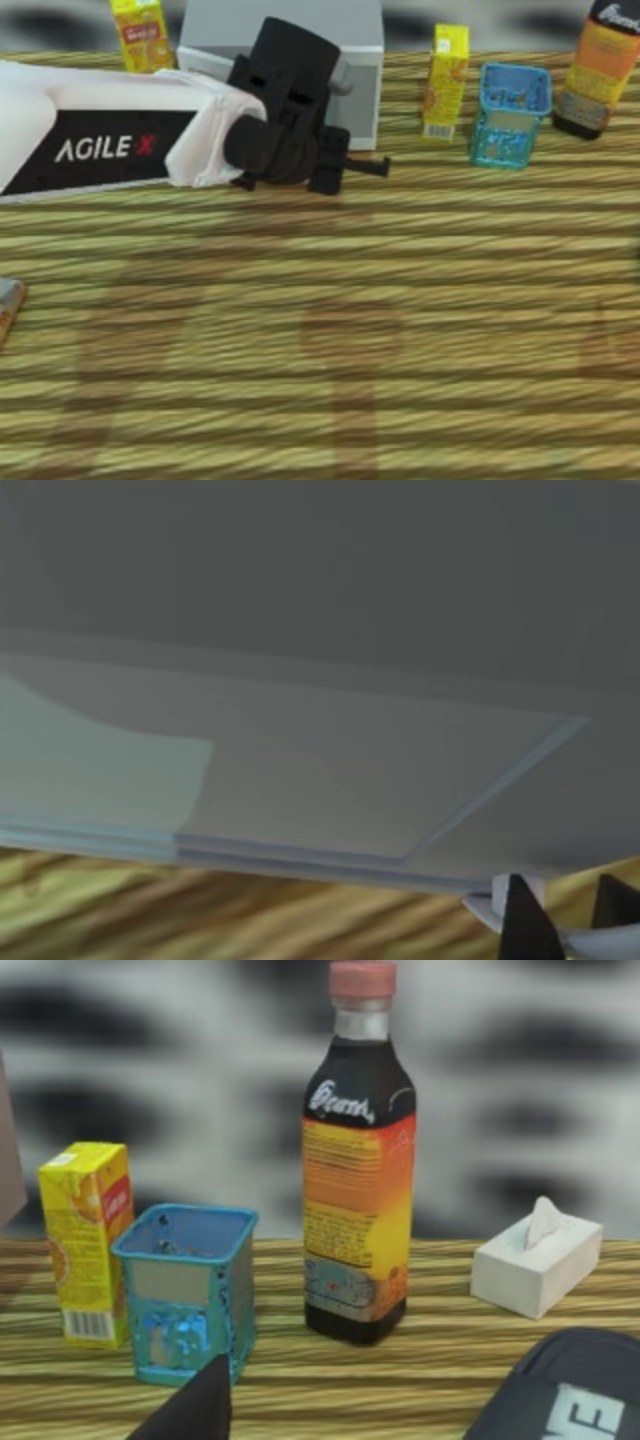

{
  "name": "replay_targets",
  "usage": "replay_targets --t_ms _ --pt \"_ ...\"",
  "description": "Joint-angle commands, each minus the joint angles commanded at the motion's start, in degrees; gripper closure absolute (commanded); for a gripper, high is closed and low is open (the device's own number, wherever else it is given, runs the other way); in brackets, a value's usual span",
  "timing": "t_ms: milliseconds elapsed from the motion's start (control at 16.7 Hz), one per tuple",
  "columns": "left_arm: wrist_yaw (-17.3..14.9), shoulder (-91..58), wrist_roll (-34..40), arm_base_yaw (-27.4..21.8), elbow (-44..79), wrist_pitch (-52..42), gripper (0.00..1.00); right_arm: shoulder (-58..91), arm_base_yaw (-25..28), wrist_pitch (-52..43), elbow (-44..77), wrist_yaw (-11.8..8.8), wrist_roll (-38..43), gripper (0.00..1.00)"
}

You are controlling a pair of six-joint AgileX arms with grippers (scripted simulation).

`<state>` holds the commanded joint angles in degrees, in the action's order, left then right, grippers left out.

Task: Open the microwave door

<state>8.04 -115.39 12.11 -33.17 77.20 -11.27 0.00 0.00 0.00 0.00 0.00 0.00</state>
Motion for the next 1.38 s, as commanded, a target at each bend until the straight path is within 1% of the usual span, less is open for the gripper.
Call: replay_targets --t_ms 180,1380 --pt "-1.02 0.81 -1.6 0.54 -1.53 0.63 1.0 0.0 0.0 0.0 0.0 0.0 0.0 0.0" --pt "-1.05 0.82 -1.64 0.55 -1.57 0.65 1.0 0.0 0.0 0.0 0.0 0.0 0.0 0.0"
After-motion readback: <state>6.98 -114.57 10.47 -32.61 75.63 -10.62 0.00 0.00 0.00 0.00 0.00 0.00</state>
